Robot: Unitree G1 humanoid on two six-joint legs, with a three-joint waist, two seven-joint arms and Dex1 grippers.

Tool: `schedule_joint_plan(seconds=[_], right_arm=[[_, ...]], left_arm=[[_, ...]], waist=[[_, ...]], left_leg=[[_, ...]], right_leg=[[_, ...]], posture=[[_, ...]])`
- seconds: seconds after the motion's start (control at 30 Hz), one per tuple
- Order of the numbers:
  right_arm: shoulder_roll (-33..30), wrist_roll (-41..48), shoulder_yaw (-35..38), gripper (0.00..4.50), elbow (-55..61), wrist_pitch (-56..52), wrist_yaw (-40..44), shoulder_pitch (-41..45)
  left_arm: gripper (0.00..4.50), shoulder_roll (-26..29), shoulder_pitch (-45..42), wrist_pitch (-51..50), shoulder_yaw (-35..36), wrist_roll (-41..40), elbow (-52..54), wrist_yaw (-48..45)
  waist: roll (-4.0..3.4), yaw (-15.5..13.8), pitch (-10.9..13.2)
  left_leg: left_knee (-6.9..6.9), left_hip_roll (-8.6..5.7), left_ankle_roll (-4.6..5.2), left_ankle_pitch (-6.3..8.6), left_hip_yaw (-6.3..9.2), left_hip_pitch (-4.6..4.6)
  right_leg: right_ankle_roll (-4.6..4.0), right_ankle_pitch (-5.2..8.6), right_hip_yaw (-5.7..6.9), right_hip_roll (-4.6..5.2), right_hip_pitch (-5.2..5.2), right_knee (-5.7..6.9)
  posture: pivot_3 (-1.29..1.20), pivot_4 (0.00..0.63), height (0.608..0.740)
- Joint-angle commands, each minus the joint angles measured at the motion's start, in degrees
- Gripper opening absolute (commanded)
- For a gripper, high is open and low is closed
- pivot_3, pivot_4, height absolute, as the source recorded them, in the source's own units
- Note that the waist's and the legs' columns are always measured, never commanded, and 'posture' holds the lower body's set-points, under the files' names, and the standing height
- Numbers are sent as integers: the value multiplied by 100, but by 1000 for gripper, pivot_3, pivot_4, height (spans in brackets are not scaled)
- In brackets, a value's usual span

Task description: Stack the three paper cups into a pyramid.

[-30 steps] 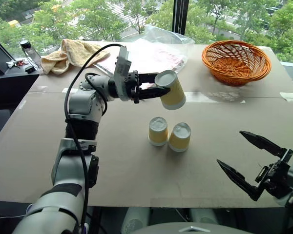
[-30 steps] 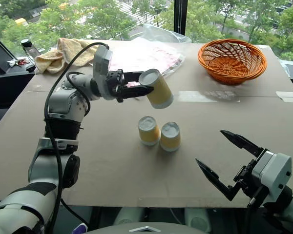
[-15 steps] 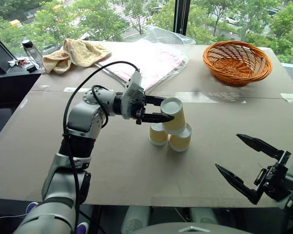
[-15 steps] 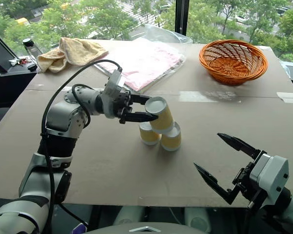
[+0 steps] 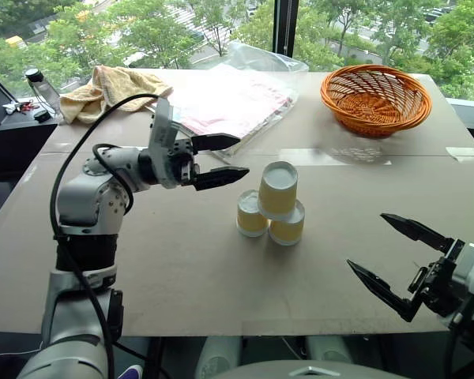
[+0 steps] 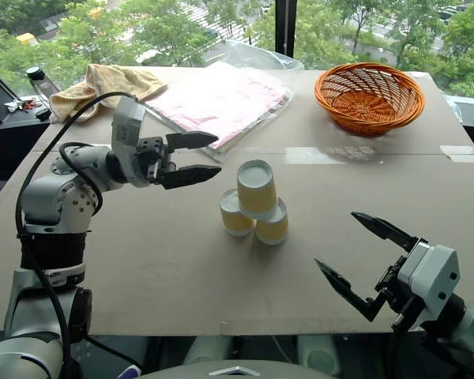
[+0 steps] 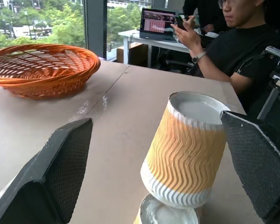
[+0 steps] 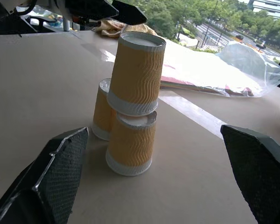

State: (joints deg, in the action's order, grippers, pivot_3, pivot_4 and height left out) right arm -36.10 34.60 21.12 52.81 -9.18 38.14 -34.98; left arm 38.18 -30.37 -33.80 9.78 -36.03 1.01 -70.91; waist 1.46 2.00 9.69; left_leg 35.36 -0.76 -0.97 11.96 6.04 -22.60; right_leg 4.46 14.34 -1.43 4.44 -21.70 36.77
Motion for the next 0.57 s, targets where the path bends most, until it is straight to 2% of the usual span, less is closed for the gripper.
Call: schedule_joint_plan(seconds=[0.03, 0.17, 0.3, 0.4, 0.57], right_arm=[[57, -206, -118, 4500, -529, 245, 278, 169], [112, -326, -106, 4500, -1252, 555, 756, 170], [26, -263, 233, 4500, -1759, 775, 1306, -148], [-16, -226, 525, 4500, -1959, 882, 1627, -425], [-22, -156, 897, 4500, -2095, 870, 1917, -725]], left_arm=[[4474, 19, 964, 102, 654, -169, 123, 330], [4474, 148, 2344, 602, 1041, 1, 277, 242], [4474, 191, 3522, 1092, 1264, 117, 677, 112], [4474, 164, 3957, 1245, 1296, 107, 969, 226], [4474, 198, 4367, 1440, 1367, 183, 947, 287]], waist=[[2, -15, 0], [5, -82, 3], [4, -183, 3], [4, -286, 2], [-8, -283, -5]], left_leg=[[1, 0, 0, 0, 2, -3], [1, -1, 0, 0, 0, -7], [0, 5, -1, 1, -1, -8], [0, 9, -1, 1, -7, -7], [1, 35, -1, 1, -47, -7]], right_leg=[[0, -1, 2, 0, 0, -2], [-8, 3, 1, 5, -2, -5], [-24, 12, 2, 13, -3, -6], [-25, 13, 2, 26, -1, -9], [-23, 14, 8, 33, 0, -9]], posture=[[0, 150, 740], [0, 150, 740], [0, 150, 740], [0, 150, 740], [0, 150, 740]])
